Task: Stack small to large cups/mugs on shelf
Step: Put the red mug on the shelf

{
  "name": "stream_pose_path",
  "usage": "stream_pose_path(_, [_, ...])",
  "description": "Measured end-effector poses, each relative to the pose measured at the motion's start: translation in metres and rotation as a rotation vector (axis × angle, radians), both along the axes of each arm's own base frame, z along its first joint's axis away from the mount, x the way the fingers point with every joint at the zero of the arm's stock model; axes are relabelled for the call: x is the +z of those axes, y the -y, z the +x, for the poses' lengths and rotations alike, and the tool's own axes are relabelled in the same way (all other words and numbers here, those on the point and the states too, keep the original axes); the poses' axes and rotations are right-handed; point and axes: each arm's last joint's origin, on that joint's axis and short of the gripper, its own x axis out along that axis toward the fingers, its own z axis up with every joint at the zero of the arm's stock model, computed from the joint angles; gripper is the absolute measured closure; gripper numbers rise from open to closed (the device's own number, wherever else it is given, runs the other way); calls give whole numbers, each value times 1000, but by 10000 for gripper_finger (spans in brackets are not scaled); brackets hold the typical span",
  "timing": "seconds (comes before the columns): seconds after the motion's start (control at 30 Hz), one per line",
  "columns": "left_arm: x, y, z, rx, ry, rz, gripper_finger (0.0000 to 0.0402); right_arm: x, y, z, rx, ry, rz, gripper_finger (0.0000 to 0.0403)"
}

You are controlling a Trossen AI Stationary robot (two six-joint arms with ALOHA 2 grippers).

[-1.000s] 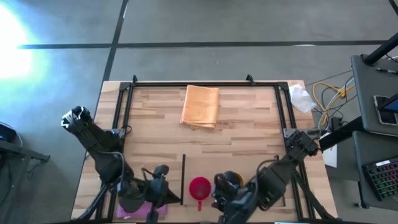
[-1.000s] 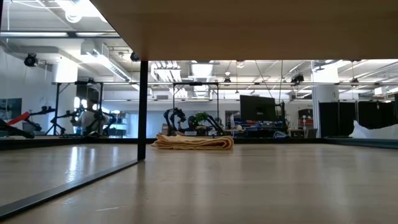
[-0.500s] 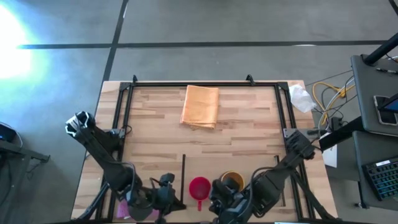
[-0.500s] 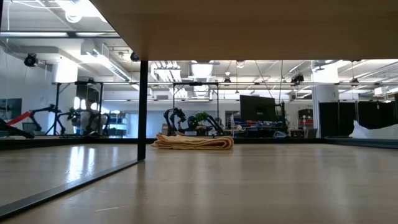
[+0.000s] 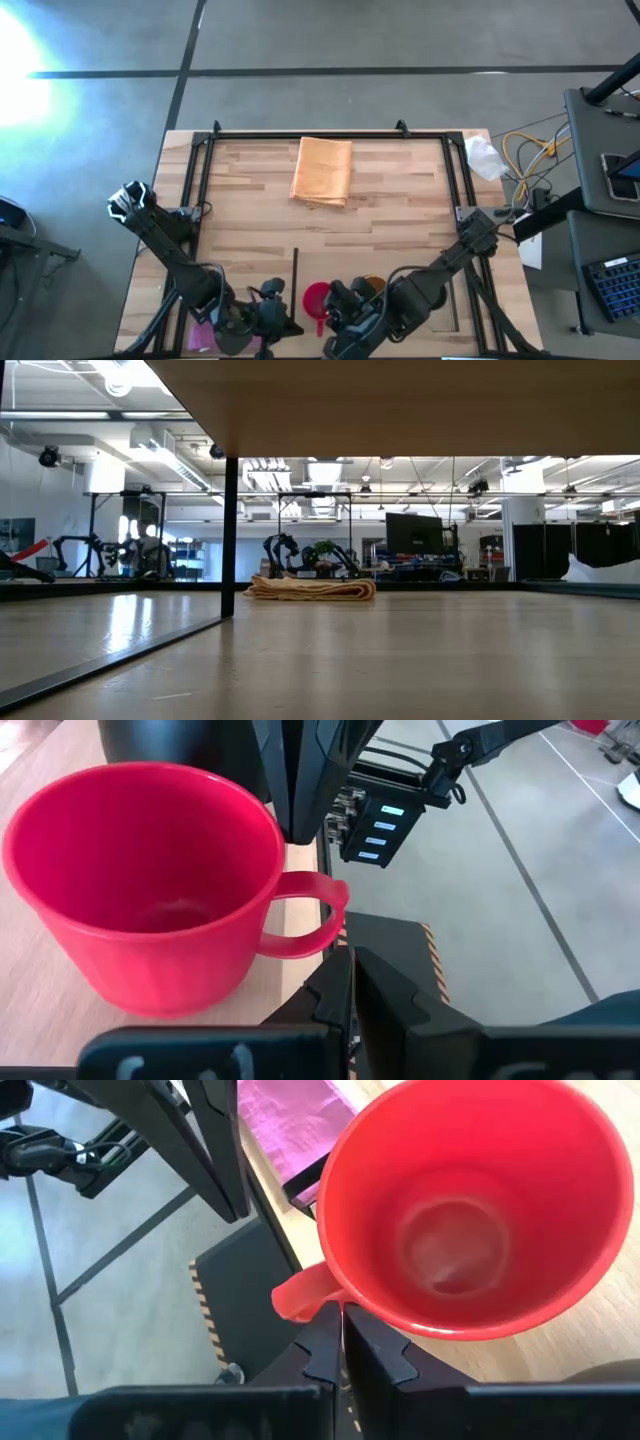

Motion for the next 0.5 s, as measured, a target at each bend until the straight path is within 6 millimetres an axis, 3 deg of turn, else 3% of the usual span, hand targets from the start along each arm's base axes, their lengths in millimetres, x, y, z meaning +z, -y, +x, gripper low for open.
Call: stream_pose_path(0.5, [-1, -5, 4, 5, -2, 32, 402, 0, 6, 4, -4, 1, -12, 394])
